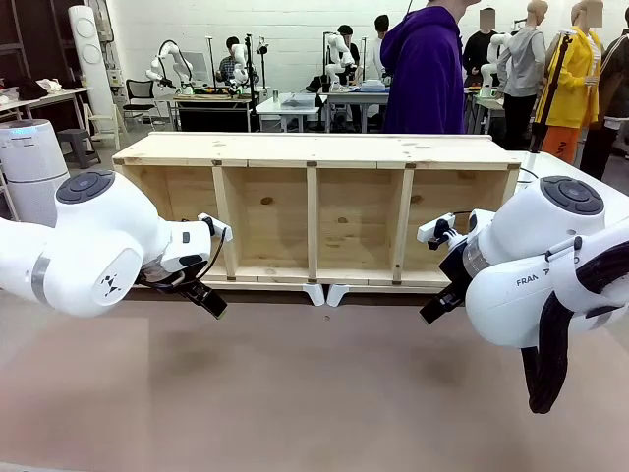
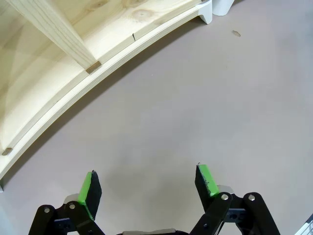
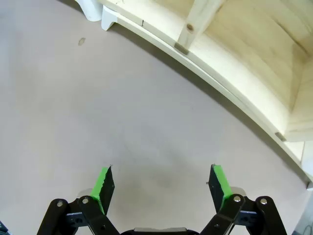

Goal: Perform cable management.
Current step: When the cord part of the Power Cable appears at the lower middle area of the table and stops, grasp the cord part of the Power Cable.

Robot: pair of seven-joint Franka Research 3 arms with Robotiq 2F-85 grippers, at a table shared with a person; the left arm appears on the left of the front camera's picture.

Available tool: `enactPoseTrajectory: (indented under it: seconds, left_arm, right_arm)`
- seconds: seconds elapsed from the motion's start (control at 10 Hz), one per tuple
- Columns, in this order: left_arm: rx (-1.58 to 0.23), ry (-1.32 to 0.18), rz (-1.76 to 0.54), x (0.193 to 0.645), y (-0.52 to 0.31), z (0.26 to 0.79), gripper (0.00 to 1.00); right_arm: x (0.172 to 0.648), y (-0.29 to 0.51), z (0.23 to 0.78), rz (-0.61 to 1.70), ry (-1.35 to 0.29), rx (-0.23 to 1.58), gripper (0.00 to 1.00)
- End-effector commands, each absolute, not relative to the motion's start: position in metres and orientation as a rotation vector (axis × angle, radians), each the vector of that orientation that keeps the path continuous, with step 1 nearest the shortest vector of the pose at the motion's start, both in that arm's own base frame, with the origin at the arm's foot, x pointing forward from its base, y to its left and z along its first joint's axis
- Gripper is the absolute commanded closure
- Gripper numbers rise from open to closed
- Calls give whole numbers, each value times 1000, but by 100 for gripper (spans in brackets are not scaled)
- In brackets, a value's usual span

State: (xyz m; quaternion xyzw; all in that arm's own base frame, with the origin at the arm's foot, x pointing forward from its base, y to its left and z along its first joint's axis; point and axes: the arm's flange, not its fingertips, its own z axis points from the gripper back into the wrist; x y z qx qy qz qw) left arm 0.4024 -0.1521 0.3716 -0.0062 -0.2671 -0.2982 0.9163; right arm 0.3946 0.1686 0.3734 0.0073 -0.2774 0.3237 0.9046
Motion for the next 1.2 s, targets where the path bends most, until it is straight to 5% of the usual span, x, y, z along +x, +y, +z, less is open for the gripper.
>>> enactPoseTrajectory:
  seconds: [0.0, 0.6, 1.1]
  left_arm:
    - [-14, -550, -610, 403, -151, 372, 0]
    - [20, -590, -624, 375, -148, 402, 0]
    - [72, -702, -524, 298, -106, 461, 0]
  right_arm:
    - [395, 168, 373, 667, -573, 16, 0]
    - [374, 150, 405, 602, -665, -22, 0]
    - [316, 114, 469, 516, -817, -84, 0]
